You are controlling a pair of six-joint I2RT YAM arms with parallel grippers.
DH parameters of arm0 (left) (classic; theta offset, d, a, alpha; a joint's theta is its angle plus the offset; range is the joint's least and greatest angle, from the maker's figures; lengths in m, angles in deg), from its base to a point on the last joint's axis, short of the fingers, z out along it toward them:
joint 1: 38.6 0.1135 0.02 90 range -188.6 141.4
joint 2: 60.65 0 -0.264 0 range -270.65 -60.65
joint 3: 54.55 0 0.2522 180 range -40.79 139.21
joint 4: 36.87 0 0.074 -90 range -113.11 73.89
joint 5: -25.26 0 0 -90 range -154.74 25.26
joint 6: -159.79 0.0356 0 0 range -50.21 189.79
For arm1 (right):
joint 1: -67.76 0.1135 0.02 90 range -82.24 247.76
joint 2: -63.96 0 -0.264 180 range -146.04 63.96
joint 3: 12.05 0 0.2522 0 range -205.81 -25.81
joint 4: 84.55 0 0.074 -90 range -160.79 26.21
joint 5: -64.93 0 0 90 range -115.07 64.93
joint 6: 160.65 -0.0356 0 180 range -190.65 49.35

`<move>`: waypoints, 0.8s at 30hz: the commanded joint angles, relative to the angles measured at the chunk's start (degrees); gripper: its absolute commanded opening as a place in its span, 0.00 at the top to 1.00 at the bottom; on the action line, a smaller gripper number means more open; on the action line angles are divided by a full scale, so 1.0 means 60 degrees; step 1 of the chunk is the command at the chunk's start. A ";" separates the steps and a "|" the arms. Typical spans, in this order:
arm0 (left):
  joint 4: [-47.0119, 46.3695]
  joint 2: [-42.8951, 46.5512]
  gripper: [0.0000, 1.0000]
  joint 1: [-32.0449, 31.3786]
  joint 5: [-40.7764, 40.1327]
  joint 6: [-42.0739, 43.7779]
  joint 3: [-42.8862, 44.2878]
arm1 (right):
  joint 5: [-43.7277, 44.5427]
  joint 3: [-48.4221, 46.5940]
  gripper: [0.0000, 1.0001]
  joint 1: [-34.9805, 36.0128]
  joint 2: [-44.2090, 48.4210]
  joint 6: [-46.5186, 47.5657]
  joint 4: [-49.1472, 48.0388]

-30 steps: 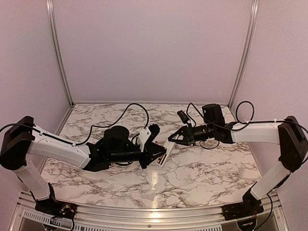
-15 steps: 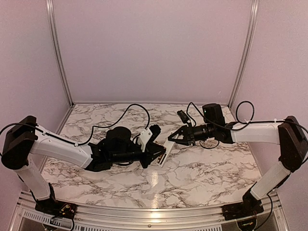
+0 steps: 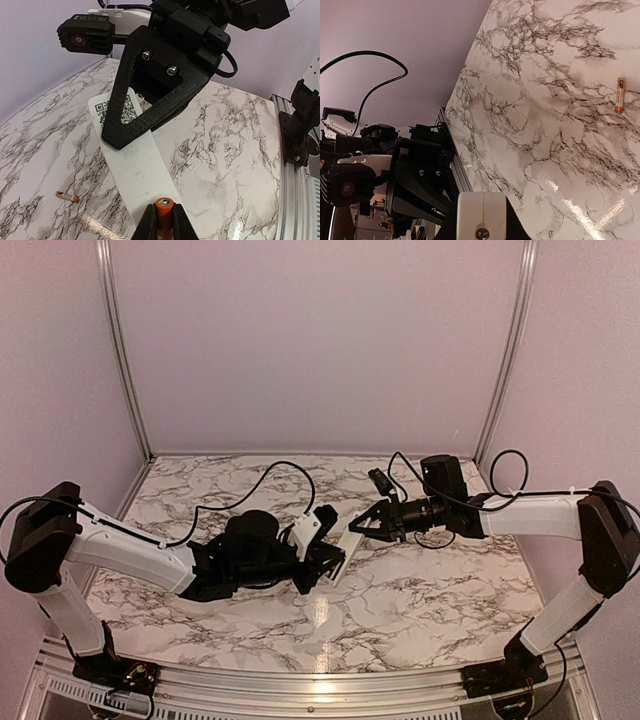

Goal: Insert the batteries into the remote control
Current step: Place the battery in the battery compartment.

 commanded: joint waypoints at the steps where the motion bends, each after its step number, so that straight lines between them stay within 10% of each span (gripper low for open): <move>1: 0.0748 -0.0102 0.96 0.0030 -0.1000 0.0271 0.0076 | -0.0229 -0.0283 1.00 0.0001 0.0174 -0.0020 -0.0084; 24: 0.1323 0.0162 0.78 0.0015 -0.1388 0.0259 -0.0175 | -0.0184 -0.0415 1.00 -0.0139 -0.0020 0.0174 0.0221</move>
